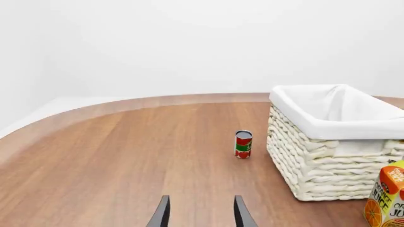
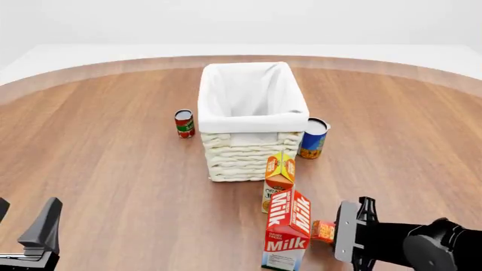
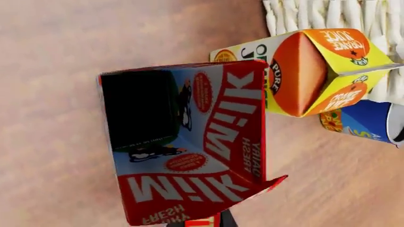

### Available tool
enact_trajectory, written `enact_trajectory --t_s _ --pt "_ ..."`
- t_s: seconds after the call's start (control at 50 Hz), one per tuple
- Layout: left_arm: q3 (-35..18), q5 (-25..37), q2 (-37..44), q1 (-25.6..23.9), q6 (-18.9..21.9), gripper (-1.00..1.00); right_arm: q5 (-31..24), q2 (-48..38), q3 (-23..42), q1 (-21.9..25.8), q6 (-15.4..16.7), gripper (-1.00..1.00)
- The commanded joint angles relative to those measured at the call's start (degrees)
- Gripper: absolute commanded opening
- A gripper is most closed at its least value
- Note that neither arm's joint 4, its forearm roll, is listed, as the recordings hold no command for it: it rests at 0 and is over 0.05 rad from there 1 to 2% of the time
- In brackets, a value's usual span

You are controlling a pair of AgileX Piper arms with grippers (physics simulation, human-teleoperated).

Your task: Pick up the butter and put it in the basket.

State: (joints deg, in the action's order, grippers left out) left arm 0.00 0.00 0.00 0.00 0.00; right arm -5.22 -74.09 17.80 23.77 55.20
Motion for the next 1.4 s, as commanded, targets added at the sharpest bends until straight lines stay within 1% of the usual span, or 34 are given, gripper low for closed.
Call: enact_trajectory --t_s 0.02,0.16,0.22,0.32,0.36,0.38,0.42,0.44,0.48,0.5,0.52,0.54,0.56,0.6,0.62,0.64,0.66,0.68,0.72,0.8,0.92,0.96,1.06,1.08,1.1,1.12,1.14,1.16,1.18,1.2,1.22,1.24,1.26,1.4 --pt "0.0 0.0 0.0 0.0 0.0 1.00 -8.7 9.7 2.7 -3.7 1.8 -1.00" --pt "0.0 0.0 0.0 0.0 0.0 1.00 -14.9 16.4 4.0 -5.2 2.5 -1.00" --pt "0.0 0.0 0.0 0.0 0.0 1.00 -16.3 18.0 4.6 -5.5 2.6 -1.00" --pt "0.0 0.0 0.0 0.0 0.0 1.00 -21.7 21.6 10.2 -2.8 -2.0 -1.00" --pt "0.0 0.0 0.0 0.0 0.0 1.00 -22.2 22.1 10.8 -2.8 -2.3 -1.00" --pt "0.0 0.0 0.0 0.0 0.0 1.00 -22.5 22.4 11.3 -2.3 -3.0 -1.00" --pt "0.0 0.0 0.0 0.0 0.0 1.00 -23.0 22.9 13.0 -1.0 -5.4 -1.00" --pt "0.0 0.0 0.0 0.0 0.0 1.00 -23.7 23.1 14.4 0.8 -7.8 -1.00" --pt "0.0 0.0 0.0 0.0 0.0 1.00 -23.6 23.2 14.7 1.0 -8.4 -1.00" --pt "0.0 0.0 0.0 0.0 0.0 1.00 -22.9 23.3 16.4 2.3 -11.4 -1.00" --pt "0.0 0.0 0.0 0.0 0.0 1.00 -22.9 23.3 16.5 2.3 -11.4 -1.00" --pt "0.0 0.0 0.0 0.0 0.0 1.00 -22.1 23.3 16.9 3.3 -13.2 -1.00" --pt "0.0 0.0 0.0 0.0 0.0 1.00 -22.1 23.3 16.9 3.3 -13.2 -1.00" --pt "0.0 0.0 0.0 0.0 0.0 1.00 -21.5 23.6 17.5 5.0 -15.9 -1.00" --pt "0.0 0.0 0.0 0.0 0.0 1.00 -21.0 24.3 18.0 6.7 -18.0 -1.00" --pt "0.0 0.0 0.0 0.0 0.0 1.00 -21.0 24.3 18.0 6.7 -18.0 -1.00" --pt "0.0 0.0 0.0 0.0 0.0 1.00 -20.5 24.7 18.8 8.4 -20.7 -1.00" --pt "0.0 0.0 0.0 0.0 0.0 1.00 -20.4 25.1 19.0 8.8 -21.1 -1.00" --pt "0.0 0.0 0.0 0.0 0.0 1.00 -19.5 25.6 20.0 9.7 -23.6 -1.00" --pt "0.0 0.0 0.0 0.0 0.0 1.00 -17.9 26.2 20.4 10.8 -25.6 -1.00" --pt "0.0 0.0 0.0 0.0 0.0 1.00 -15.3 26.8 22.1 11.9 -30.2 -1.00" --pt "0.0 0.0 0.0 0.0 0.0 1.00 -14.8 26.6 22.6 12.2 -32.2 -1.00" --pt "0.0 0.0 0.0 0.0 0.0 1.00 -11.8 26.3 24.2 10.9 -36.5 -1.00" --pt "0.0 0.0 0.0 0.0 0.0 1.00 -11.5 26.4 24.1 10.9 -36.3 -1.00" --pt "0.0 0.0 0.0 0.0 0.0 1.00 -10.4 26.7 24.5 11.1 -38.2 -1.00" --pt "0.0 0.0 0.0 0.0 0.0 1.00 -9.5 26.4 24.7 10.4 -39.0 -1.00" --pt "0.0 0.0 0.0 0.0 0.0 1.00 -8.7 26.1 24.6 10.0 -38.7 -1.00" --pt "0.0 0.0 0.0 0.0 0.0 1.00 -7.7 26.1 24.5 9.9 -39.5 -1.00" --pt "0.0 0.0 0.0 0.0 0.0 1.00 -6.6 26.3 24.9 9.6 -41.3 -1.00" --pt "0.0 0.0 0.0 0.0 0.0 1.00 -6.3 26.4 25.0 9.6 -41.9 -1.00" --pt "0.0 0.0 0.0 0.0 0.0 1.00 -2.7 23.8 25.5 6.9 -44.3 -1.00" --pt "0.0 0.0 0.0 0.0 0.0 1.00 -2.1 23.6 25.4 7.2 -44.4 -1.00" --pt "0.0 0.0 0.0 0.0 0.0 1.00 3.0 13.3 30.6 5.6 -51.0 -1.00" --pt "0.0 0.0 0.0 0.0 0.0 1.00 2.5 10.9 32.6 5.5 -51.2 -1.00"
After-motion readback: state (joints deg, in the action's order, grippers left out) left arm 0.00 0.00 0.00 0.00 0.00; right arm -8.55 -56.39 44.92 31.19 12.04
